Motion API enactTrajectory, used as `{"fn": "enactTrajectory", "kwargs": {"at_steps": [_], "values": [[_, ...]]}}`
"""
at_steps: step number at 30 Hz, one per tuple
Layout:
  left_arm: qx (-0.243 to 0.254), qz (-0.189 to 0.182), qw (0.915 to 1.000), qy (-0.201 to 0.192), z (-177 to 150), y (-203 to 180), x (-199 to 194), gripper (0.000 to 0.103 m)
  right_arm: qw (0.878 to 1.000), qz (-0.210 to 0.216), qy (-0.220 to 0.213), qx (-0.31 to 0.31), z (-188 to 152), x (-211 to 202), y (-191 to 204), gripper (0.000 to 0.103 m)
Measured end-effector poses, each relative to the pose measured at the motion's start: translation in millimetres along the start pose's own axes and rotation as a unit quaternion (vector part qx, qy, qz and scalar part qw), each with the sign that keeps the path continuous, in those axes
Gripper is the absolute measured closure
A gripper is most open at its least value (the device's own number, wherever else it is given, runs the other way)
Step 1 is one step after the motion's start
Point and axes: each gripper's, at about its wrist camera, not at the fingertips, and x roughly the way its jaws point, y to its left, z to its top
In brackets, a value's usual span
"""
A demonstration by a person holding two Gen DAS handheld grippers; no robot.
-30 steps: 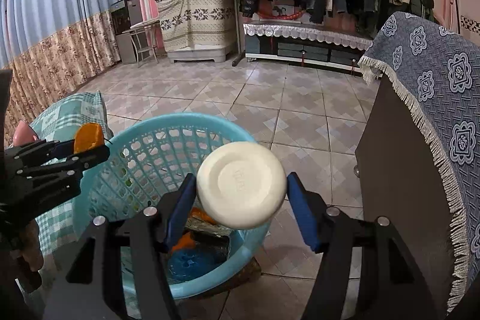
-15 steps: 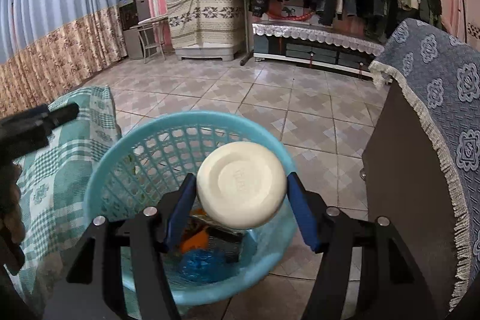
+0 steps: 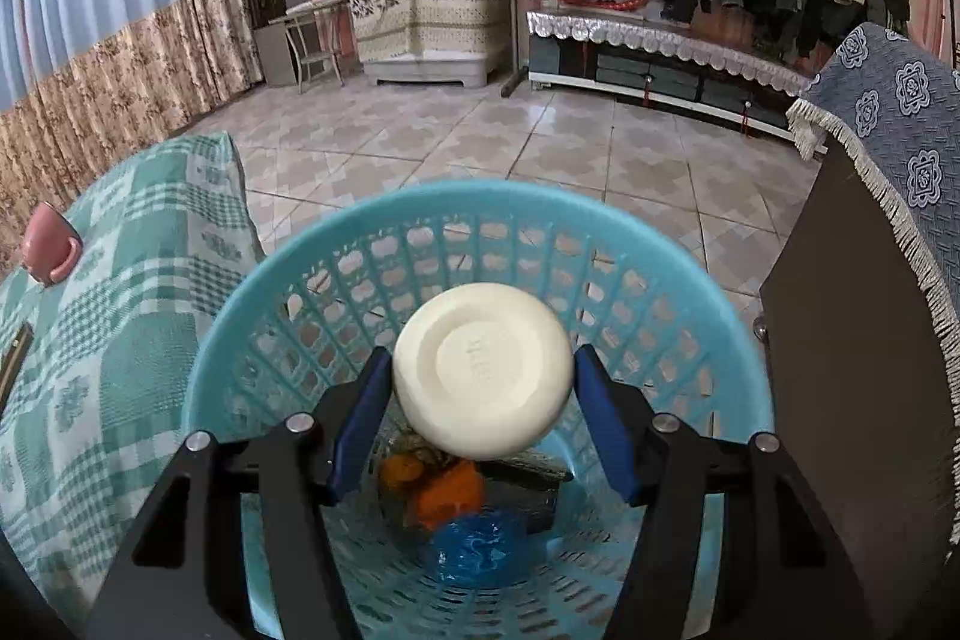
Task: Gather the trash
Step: 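Open the left tool to drop the peel while the right tool drops the white lid, then move the left tool to the beige cloth mask and grasp it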
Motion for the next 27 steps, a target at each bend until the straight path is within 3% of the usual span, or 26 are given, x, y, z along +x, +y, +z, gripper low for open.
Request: {"fn": "enactTrajectory", "kwargs": {"at_steps": [1, 3, 4, 13, 19, 27], "values": [[-0.002, 0.007, 1.0000, 0.000, -2.1, 9.3, -4.7, 0.006, 1.000, -0.001, 0.001, 0.003, -1.3, 1.6, 1.6, 0.040], [-0.003, 0.018, 0.9998, -0.001, -5.1, 22.1, -11.5, 0.006, 1.000, -0.006, 0.000, 0.006, -2.1, 2.1, 2.2, 0.026], [-0.004, 0.025, 0.9997, -0.002, -7.3, 30.7, -16.2, 0.006, 1.000, -0.014, -0.006, 0.008, -3.2, 0.2, 2.9, 0.023], [-0.035, 0.063, 0.9974, -0.003, -28.9, 103.5, -48.8, 0.005, 0.998, -0.031, -0.060, 0.003, 2.9, -39.5, 25.2, 0.012], [-0.053, 0.114, 0.9921, 0.009, -44.7, 163.9, -60.2, 0.005, 0.996, 0.020, -0.083, -0.040, 11.3, -62.2, 100.8, 0.011], [-0.107, 0.180, 0.9769, 0.041, -72.7, 264.7, -56.0, 0.005, 0.982, 0.126, -0.085, -0.109, -0.1, -65.3, 227.6, 0.011]]}}
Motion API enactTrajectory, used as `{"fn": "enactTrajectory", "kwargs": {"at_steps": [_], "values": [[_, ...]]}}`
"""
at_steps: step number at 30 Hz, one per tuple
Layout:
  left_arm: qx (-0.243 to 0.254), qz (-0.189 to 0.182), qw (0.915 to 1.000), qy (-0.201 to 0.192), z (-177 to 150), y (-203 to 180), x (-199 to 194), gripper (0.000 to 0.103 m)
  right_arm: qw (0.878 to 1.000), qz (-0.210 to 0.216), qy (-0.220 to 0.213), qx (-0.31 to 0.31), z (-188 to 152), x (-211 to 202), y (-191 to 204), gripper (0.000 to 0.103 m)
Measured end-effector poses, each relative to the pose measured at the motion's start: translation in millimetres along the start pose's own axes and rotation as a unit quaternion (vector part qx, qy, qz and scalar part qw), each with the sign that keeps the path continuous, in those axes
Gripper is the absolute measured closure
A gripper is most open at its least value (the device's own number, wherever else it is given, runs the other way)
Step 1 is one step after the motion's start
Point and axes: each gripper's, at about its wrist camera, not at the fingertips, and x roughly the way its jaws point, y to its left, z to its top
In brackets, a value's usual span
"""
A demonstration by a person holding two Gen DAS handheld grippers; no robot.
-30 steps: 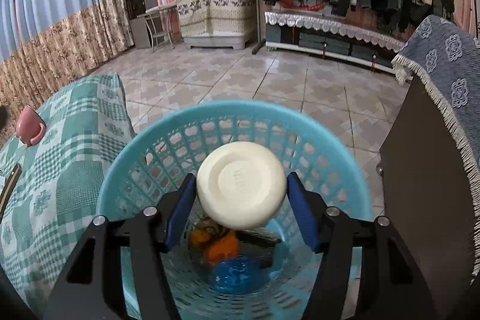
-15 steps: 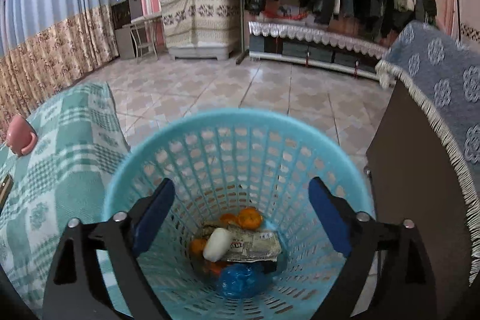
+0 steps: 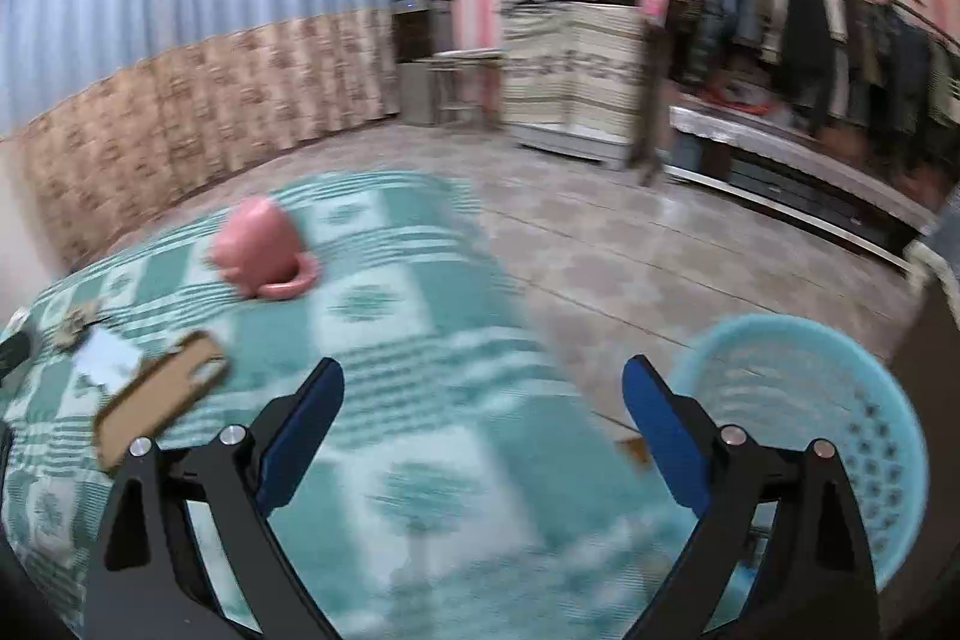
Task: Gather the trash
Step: 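Move the left tool to the beige cloth mask and grasp it, then grasp the white receipt with the right tool while the left tool holds the mask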
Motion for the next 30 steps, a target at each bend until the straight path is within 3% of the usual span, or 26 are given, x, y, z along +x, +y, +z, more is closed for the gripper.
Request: {"fn": "enactTrajectory", "kwargs": {"at_steps": [6, 14, 18, 24, 26, 30], "values": [[-0.029, 0.023, 0.9991, 0.018, -6.0, 38.4, 35.0, 0.006, 0.998, 0.047, 0.009, -0.043, 0.4, 31.6, 71.3, 0.011], [-0.022, 0.049, 0.9979, 0.035, 13.3, 44.2, 83.1, 0.006, 0.996, 0.056, 0.035, -0.058, -14.2, 62.8, 88.6, 0.011], [-0.023, 0.042, 0.9967, 0.065, 20.1, 43.4, 110.5, 0.022, 0.996, 0.065, 0.051, -0.043, -13.8, 70.3, 84.0, 0.011], [-0.021, 0.023, 0.9963, 0.081, 17.9, 43.1, 120.7, 0.075, 0.994, 0.070, 0.058, -0.060, -16.8, 72.2, 87.3, 0.011], [-0.022, 0.023, 0.9965, 0.078, 16.7, 45.3, 113.4, 0.080, 0.994, 0.069, 0.055, -0.067, -16.9, 70.1, 89.7, 0.011], [-0.032, 0.024, 0.9973, 0.062, 13.3, 54.4, 84.7, 0.082, 0.993, 0.072, 0.052, -0.077, -17.7, 65.3, 94.3, 0.011]]}}
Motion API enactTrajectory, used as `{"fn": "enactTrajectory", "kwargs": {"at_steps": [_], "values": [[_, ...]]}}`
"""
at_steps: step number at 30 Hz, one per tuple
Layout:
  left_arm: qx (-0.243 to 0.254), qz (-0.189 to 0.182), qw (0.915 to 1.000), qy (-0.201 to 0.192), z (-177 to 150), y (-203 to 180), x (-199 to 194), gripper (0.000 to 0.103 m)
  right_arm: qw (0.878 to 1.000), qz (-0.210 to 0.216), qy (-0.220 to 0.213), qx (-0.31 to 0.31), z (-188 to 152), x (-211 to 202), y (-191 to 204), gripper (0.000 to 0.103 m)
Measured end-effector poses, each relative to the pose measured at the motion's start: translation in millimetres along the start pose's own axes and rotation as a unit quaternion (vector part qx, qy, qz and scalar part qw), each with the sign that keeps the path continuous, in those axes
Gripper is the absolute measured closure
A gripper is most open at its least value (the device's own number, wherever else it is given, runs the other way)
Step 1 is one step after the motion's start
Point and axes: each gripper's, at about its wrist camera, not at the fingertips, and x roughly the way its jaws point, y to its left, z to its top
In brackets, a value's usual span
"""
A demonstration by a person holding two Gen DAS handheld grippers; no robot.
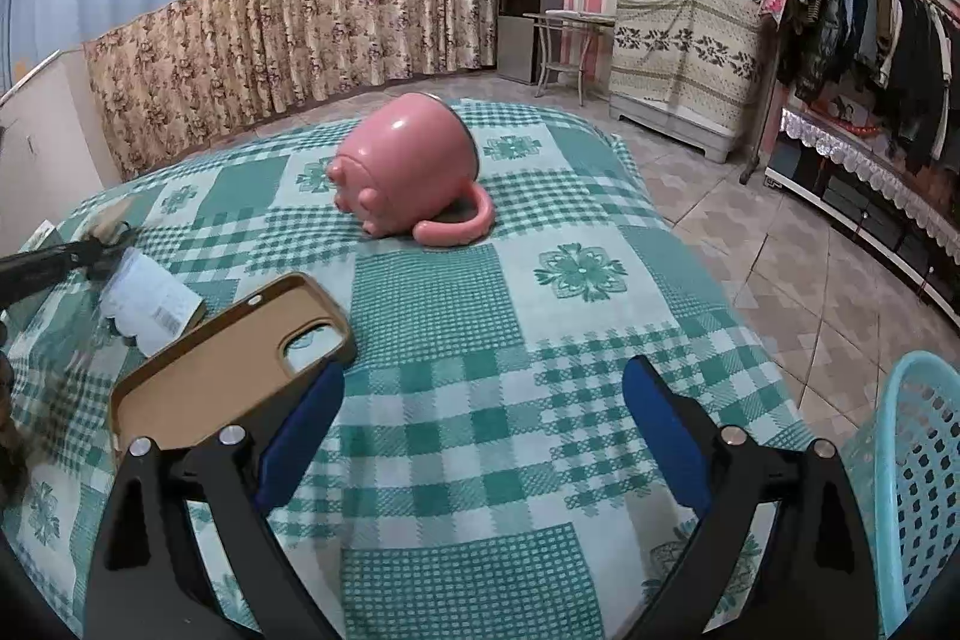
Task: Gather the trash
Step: 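Grasp the white receipt with the right tool while the left tool holds the mask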
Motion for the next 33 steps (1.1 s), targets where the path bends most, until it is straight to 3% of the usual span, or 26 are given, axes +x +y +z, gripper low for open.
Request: {"fn": "enactTrajectory", "kwargs": {"at_steps": [6, 8, 11, 22, 33], "values": [[-0.032, 0.022, 0.9990, -0.022, -6.7, 28.1, -52.5, 0.082, 0.998, 0.053, 0.007, -0.034, 3.6, -3.8, 34.8, 0.011], [-0.024, 0.056, 0.9975, -0.037, -10.7, 34.8, -68.3, 0.082, 0.996, 0.070, 0.008, -0.050, 5.2, -5.4, 50.5, 0.011], [-0.014, 0.069, 0.9964, -0.046, -10.6, 45.1, -76.5, 0.082, 0.994, 0.084, 0.016, -0.073, 10.8, -4.3, 75.6, 0.011], [-0.050, 0.033, 0.9979, -0.024, -11.4, 90.4, -68.6, 0.082, 0.972, 0.131, 0.068, -0.185, 23.2, 28.7, 168.8, 0.011], [-0.080, 0.021, 0.9964, -0.021, -10.1, 107.9, -63.3, 0.081, 0.956, 0.148, 0.118, -0.223, 37.4, 67.7, 191.8, 0.012]]}}
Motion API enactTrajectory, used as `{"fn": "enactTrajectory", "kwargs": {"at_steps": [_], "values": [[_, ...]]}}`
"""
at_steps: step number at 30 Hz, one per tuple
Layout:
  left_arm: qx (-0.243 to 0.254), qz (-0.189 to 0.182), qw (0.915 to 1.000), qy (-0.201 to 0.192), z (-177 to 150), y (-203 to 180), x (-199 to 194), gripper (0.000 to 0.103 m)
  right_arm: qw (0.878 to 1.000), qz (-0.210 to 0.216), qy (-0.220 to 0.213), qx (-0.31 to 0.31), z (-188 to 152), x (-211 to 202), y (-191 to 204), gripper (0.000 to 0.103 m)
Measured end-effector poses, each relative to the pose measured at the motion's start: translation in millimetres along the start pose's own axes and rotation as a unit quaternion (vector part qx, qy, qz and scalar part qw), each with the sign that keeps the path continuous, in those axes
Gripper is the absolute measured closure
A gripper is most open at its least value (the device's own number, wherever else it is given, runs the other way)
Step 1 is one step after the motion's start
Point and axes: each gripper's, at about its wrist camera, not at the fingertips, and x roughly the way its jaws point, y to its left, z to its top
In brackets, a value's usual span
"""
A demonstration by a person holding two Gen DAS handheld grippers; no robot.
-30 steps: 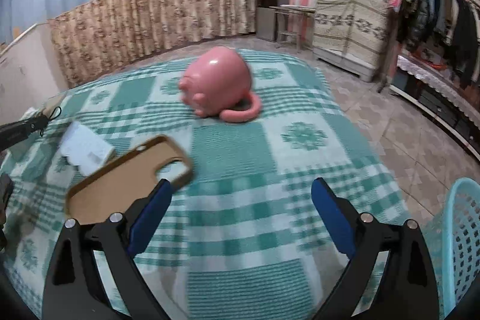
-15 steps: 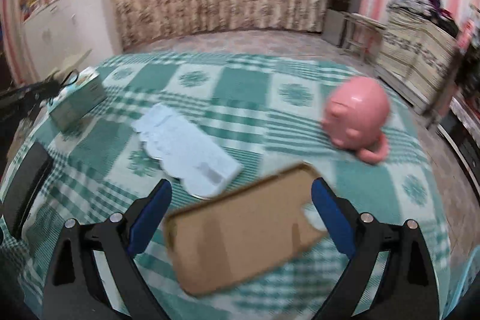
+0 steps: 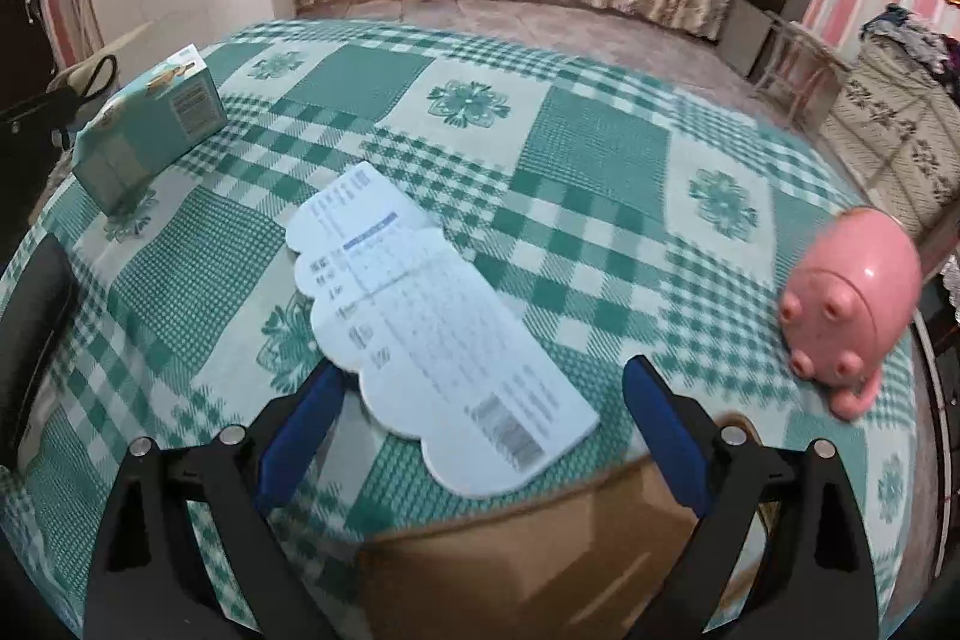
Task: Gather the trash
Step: 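Grasp the white receipt with the right tool while the left tool holds the mask, then carry the beige mask and white receipt over the blue basket with both tools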
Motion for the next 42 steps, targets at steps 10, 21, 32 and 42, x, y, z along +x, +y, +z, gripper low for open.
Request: {"fn": "enactTrajectory", "kwargs": {"at_steps": [10, 21, 32, 42], "values": [[0.007, 0.001, 1.0000, -0.002, -1.9, -4.7, 2.0, 0.081, 0.999, 0.044, 0.007, -0.017, 2.0, 0.6, 1.4, 0.039], [0.011, -0.002, 0.9999, -0.002, -2.8, -11.7, 3.3, 0.081, 0.999, 0.051, 0.000, -0.014, 3.7, -7.0, -0.7, 0.046], [0.013, -0.002, 0.9999, 0.002, -3.2, -12.6, 5.3, 0.081, 0.997, 0.067, 0.016, -0.028, 14.9, 9.5, 13.1, 0.042], [0.021, 0.001, 0.9998, 0.003, -3.0, -17.4, 6.9, 0.081, 0.999, 0.041, -0.025, -0.022, 8.7, -15.5, 3.7, 0.048]]}}
